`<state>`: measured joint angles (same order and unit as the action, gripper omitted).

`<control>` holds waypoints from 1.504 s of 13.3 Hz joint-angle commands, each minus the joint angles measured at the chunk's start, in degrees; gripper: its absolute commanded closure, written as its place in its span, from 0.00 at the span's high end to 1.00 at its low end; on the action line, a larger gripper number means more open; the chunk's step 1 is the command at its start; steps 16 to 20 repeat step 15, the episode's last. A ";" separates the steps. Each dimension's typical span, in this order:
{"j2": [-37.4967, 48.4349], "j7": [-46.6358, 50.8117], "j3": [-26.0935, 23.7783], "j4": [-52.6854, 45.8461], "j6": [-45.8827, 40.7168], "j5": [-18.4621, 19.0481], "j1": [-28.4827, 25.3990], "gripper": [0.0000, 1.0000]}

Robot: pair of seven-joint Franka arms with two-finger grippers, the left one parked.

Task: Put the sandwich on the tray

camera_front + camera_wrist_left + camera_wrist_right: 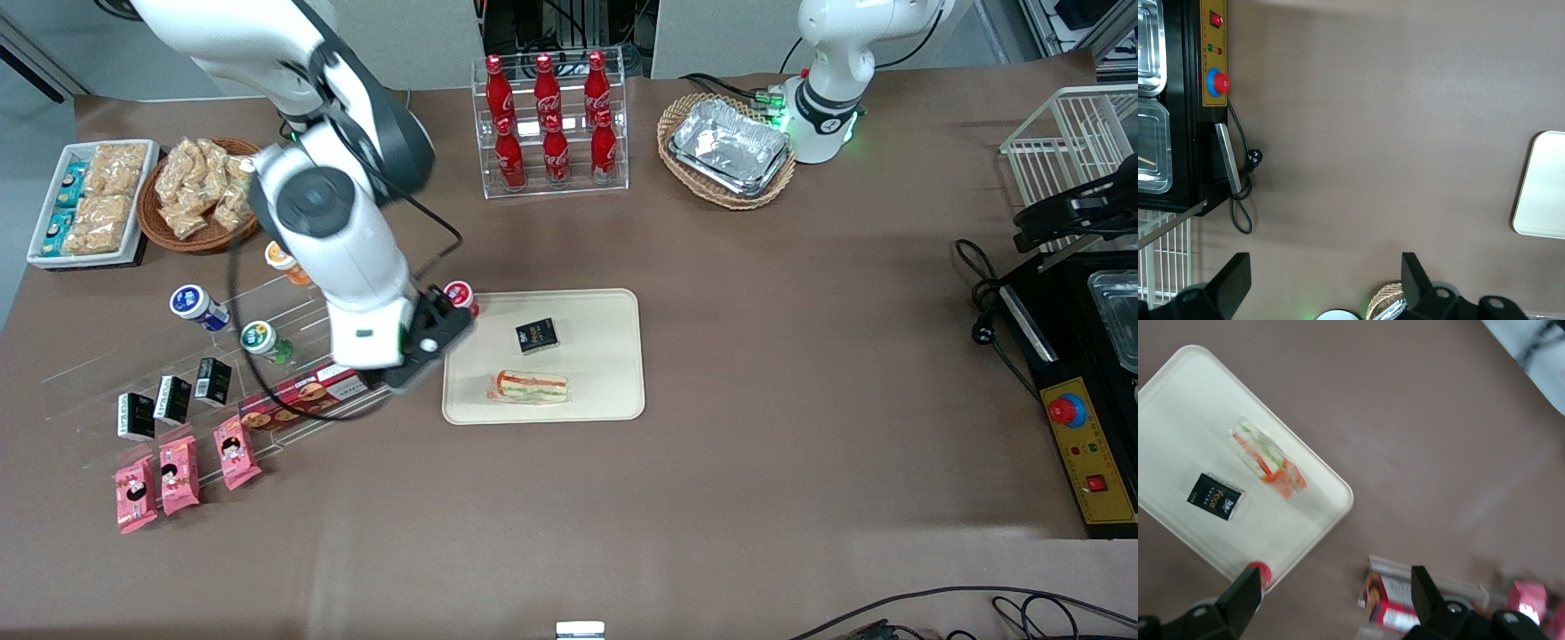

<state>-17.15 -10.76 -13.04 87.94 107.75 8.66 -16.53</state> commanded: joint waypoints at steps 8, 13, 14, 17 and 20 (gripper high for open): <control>17.84 6.44 10.05 1.18 -18.10 -0.75 10.81 1.00; 18.55 10.65 10.93 0.57 -18.19 -9.43 21.00 1.00; 18.55 11.10 11.02 0.48 -18.19 -9.54 21.54 1.00; 18.55 11.11 11.11 0.48 -18.28 -9.54 21.63 1.00; 18.55 11.11 11.11 0.48 -18.28 -9.54 21.63 1.00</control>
